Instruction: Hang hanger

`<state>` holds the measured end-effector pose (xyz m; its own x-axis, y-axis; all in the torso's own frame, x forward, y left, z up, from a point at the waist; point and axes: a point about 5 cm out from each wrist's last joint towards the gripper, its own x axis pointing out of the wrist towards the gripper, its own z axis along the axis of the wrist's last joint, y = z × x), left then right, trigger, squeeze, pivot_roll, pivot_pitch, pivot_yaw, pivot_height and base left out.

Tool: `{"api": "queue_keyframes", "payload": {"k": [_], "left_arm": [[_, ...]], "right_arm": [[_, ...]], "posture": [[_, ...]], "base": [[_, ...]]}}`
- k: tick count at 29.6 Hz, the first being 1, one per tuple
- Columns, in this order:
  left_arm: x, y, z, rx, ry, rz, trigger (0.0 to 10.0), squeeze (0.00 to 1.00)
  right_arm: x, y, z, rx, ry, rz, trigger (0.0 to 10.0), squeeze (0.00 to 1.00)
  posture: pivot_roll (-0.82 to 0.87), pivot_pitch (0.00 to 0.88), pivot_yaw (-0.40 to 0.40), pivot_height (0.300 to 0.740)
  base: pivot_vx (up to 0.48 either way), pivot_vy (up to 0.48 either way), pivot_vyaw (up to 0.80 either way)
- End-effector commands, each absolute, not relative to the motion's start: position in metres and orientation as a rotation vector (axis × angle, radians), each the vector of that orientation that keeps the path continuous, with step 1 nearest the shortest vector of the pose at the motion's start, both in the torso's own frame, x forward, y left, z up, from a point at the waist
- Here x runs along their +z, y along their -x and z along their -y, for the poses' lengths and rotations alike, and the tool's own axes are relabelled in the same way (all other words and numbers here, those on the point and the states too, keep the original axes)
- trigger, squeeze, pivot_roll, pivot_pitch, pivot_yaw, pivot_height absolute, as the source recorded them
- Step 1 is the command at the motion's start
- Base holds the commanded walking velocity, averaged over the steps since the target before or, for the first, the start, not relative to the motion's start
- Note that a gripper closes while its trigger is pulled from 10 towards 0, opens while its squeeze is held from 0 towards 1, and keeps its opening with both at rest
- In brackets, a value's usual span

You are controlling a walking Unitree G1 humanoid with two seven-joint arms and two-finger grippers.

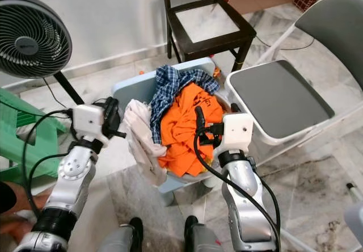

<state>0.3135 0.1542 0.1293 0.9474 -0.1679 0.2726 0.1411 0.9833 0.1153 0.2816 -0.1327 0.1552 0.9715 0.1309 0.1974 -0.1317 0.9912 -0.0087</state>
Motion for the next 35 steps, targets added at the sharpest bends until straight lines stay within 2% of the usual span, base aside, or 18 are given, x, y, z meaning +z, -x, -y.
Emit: {"api": "queue_keyframes", "payload": {"k": [1,6,14,27,31,35], "left_arm": [[0.120,-0.305,-0.159,-0.146,-0.075,0.243,10.0,1.00],[0.103,-0.295,-0.164,-0.129,0.018,0.165,10.0,1.00],[0.096,-0.290,-0.158,-0.207,0.117,0.097,10.0,1.00],[0.094,-0.305,-0.149,-0.228,0.207,0.049,10.0,1.00],[0.095,-0.311,-0.147,-0.181,0.321,0.034,10.0,1.00],[0.090,-0.310,-0.143,-0.204,0.324,0.023,10.0,1.00]], "right_arm": [[0.150,-0.281,0.134,0.130,-0.002,0.181,10.0,0.00],[0.150,-0.282,0.133,0.137,0.000,0.183,10.0,0.00],[0.151,-0.284,0.132,0.154,0.009,0.186,10.0,0.00],[0.151,-0.280,0.132,0.152,0.018,0.189,10.0,0.00],[0.151,-0.279,0.132,0.150,0.017,0.187,10.0,0.00],[0.151,-0.279,0.132,0.148,0.016,0.187,10.0,0.00]], "posture": [[0.13,0.309,-0.008,0.740],[0.13,0.306,-0.014,0.740],[0.13,0.299,-0.021,0.740],[0.11,0.307,-0.020,0.740],[0.11,0.314,-0.017,0.740],[0.11,0.317,-0.011,0.740]], "base": [[0.000,0.000,0.00],[0.000,0.000,0.00],[0.000,0.000,0.00],[0.000,0.000,0.00],[0.000,0.000,0.00],[0.000,0.000,0.00]]}}
